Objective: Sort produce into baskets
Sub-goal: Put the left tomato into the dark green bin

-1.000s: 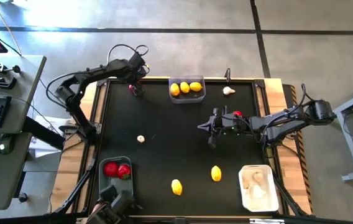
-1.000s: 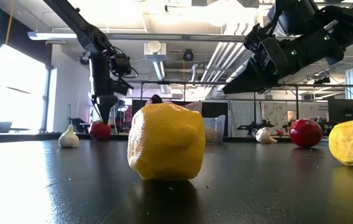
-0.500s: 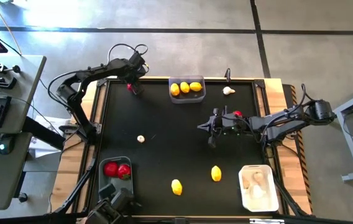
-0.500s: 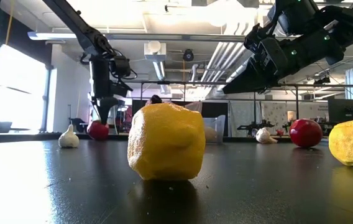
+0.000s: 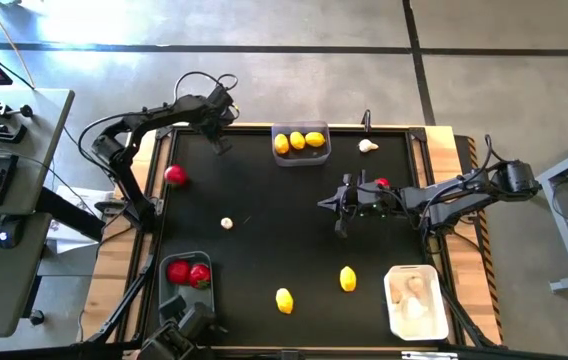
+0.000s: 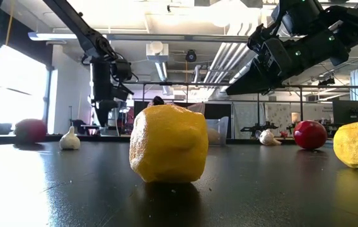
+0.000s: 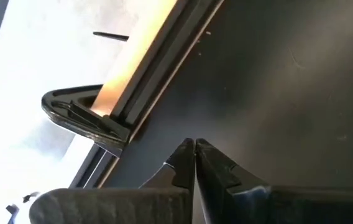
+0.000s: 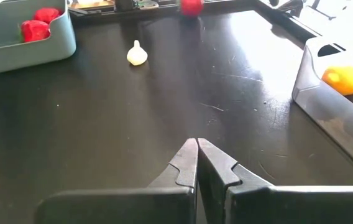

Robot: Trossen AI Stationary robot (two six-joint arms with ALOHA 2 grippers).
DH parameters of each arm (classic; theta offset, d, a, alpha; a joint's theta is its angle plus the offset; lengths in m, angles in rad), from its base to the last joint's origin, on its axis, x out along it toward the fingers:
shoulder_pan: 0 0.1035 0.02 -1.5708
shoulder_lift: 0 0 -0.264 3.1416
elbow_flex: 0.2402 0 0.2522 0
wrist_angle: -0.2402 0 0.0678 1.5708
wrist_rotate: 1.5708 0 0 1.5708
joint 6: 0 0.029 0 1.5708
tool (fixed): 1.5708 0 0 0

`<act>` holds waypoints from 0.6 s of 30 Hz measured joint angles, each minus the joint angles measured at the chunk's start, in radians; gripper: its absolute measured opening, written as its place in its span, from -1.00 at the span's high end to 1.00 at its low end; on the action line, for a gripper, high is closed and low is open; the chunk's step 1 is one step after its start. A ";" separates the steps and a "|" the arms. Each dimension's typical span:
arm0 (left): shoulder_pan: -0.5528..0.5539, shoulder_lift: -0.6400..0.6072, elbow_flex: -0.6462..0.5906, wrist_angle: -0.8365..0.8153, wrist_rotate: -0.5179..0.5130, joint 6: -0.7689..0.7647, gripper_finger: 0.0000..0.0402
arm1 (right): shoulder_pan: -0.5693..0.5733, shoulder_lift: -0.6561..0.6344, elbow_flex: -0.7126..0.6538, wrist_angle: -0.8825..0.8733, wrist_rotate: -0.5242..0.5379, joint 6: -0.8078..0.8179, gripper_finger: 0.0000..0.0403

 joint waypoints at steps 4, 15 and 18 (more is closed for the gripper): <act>-0.010 -0.023 0.000 -0.045 -0.001 0.033 1.00 | 0.000 0.000 0.000 0.000 0.003 0.000 1.00; -0.138 -0.243 0.001 -0.378 0.050 0.014 1.00 | 0.001 0.000 0.000 0.000 0.002 0.000 1.00; -0.198 -0.303 0.001 -0.507 0.123 -0.010 1.00 | 0.001 0.000 0.000 0.000 0.002 0.000 1.00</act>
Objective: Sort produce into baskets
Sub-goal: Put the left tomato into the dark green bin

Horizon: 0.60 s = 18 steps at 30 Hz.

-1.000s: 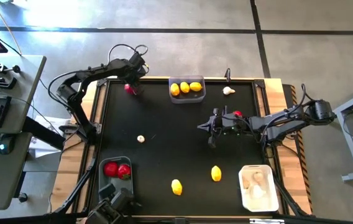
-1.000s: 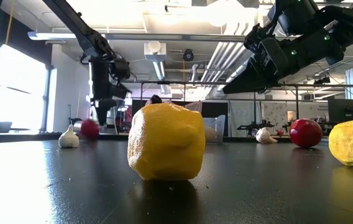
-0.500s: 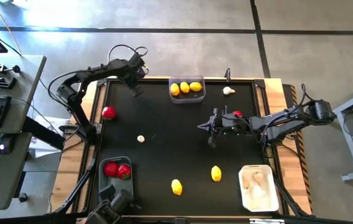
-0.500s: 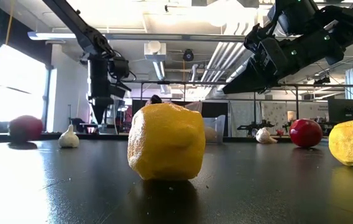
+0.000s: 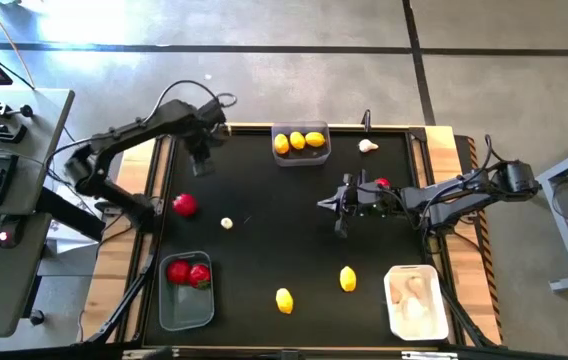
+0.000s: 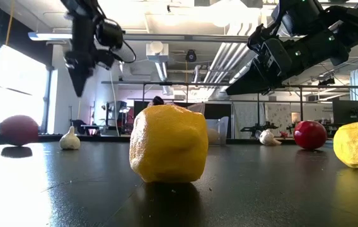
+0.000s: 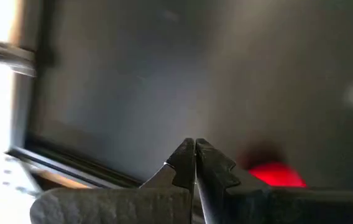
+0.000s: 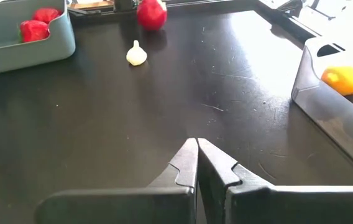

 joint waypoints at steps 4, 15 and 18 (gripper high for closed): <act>-0.089 -0.054 0.000 -0.126 0.015 -0.087 0.96 | 0.000 0.000 0.000 0.002 0.000 0.012 1.00; -0.330 -0.097 -0.125 -0.137 0.084 -0.276 0.41 | 0.000 0.000 0.000 0.003 -0.004 0.016 1.00; -0.399 -0.096 -0.197 -0.115 0.115 -0.303 0.25 | 0.000 0.000 0.000 0.003 -0.004 0.023 1.00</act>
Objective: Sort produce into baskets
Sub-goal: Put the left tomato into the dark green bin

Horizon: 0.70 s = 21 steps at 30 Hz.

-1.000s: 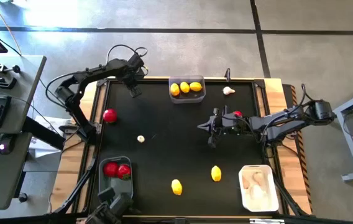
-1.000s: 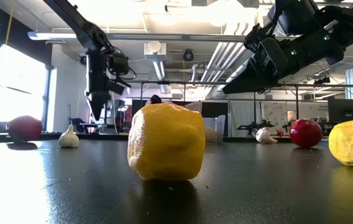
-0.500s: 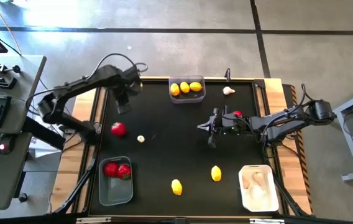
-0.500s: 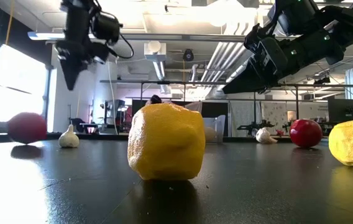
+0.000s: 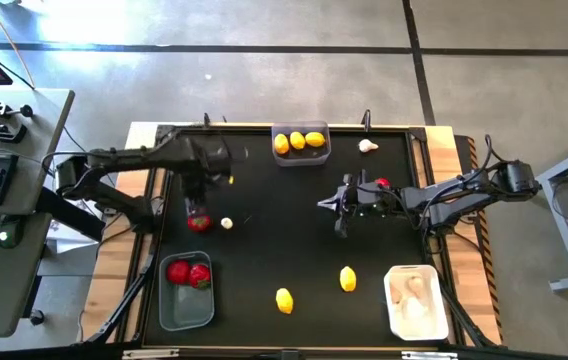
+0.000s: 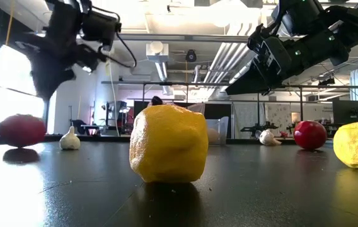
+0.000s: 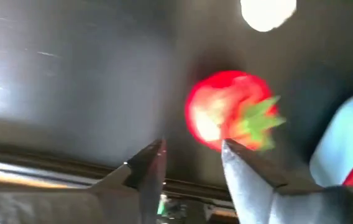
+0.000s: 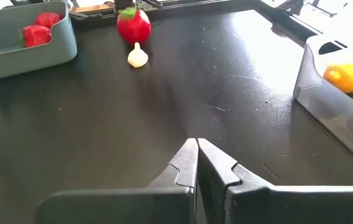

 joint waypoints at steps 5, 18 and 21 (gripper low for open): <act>-0.086 0.000 -0.093 0.046 0.034 -0.019 0.06 | 0.000 0.000 0.000 0.000 0.000 0.000 1.00; -0.154 0.000 -0.206 0.139 -0.072 -0.126 -0.01 | 0.000 0.000 0.000 0.000 0.001 0.000 1.00; -0.166 0.000 -0.212 0.135 -0.114 -0.126 -0.01 | 0.000 0.000 0.000 0.000 0.001 0.000 1.00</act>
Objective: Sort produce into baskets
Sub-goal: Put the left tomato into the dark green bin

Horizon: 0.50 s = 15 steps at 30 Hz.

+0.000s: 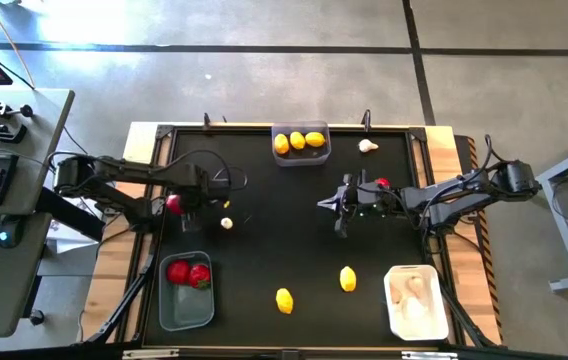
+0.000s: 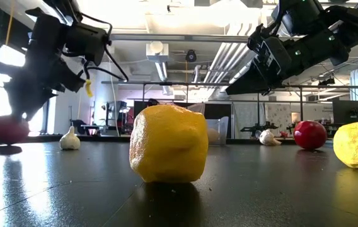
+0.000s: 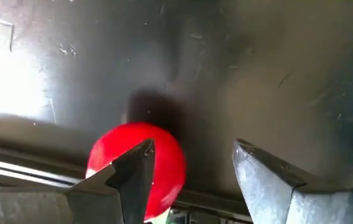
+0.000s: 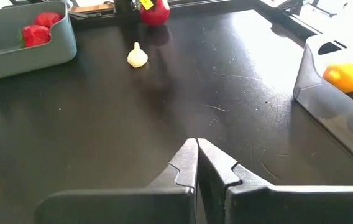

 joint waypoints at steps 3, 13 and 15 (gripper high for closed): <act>-0.005 0.002 -0.001 0.004 0.004 0.007 -0.01 | 0.000 0.000 0.000 0.000 0.000 0.000 1.00; -0.006 0.006 -0.001 0.003 -0.015 0.028 -0.01 | 0.000 0.000 0.000 0.000 0.000 -0.004 1.00; -0.004 0.006 -0.001 0.004 -0.039 0.036 -0.01 | 0.000 0.000 0.000 0.000 0.000 -0.004 1.00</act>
